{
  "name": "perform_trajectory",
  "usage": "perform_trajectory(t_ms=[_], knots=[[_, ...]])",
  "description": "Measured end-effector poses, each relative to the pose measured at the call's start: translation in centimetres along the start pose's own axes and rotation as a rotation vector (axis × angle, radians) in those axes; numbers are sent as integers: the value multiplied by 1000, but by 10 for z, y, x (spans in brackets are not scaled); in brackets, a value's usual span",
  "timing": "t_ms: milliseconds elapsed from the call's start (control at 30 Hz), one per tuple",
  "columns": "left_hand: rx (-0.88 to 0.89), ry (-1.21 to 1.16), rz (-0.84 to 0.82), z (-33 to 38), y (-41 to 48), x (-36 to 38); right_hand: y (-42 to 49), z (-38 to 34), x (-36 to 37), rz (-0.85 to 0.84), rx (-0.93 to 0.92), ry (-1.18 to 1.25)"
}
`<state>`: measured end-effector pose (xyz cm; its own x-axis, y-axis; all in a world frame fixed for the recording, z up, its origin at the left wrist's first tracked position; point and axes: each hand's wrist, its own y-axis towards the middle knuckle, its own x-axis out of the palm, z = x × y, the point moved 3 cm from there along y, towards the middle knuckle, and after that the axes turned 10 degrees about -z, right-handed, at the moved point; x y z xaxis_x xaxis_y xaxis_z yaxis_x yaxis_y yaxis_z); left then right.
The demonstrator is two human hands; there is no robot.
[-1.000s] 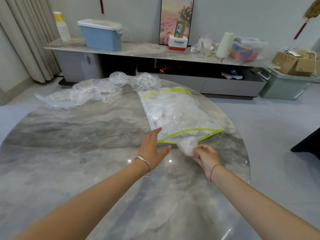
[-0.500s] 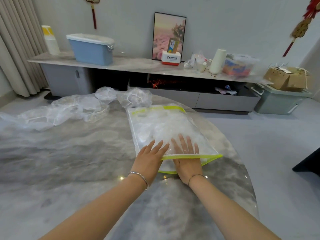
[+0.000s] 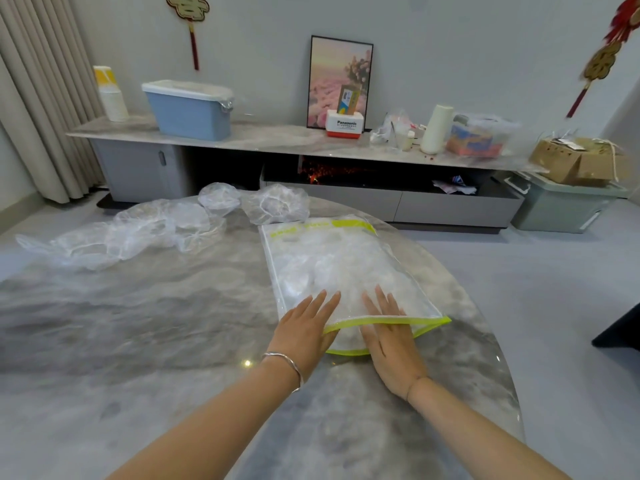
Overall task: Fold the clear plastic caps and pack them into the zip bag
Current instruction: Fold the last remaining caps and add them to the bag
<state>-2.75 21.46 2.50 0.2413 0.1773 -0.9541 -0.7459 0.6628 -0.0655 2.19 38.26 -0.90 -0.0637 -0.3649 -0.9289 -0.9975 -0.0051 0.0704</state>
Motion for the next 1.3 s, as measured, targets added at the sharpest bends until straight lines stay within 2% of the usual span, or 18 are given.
perform_trajectory(t_ms=[133,300,433,567,700,900,1033,1300], knots=[[-10,15,-84,-23,-23,3,-44,-16,-9,-81,-135,-35],[-194,-39,-28,-79,-57,-22,-51,-57,-30,-15,-277,2],[-336,-19,-20,-125,-78,-52,-16,-104,-44,27,-206,182],[-483,-6,-8,-178,-81,-75,48,-144,-44,-34,-207,183],[-600,4,42,-234,-65,-92,133,-165,-40,-137,-117,203],[-743,56,89,-312,-7,-111,274,-152,-26,-116,72,186],[-774,42,118,-347,32,-129,338,-132,-19,-130,164,73],[-762,-90,110,-390,67,-114,412,-111,33,-191,398,184]])
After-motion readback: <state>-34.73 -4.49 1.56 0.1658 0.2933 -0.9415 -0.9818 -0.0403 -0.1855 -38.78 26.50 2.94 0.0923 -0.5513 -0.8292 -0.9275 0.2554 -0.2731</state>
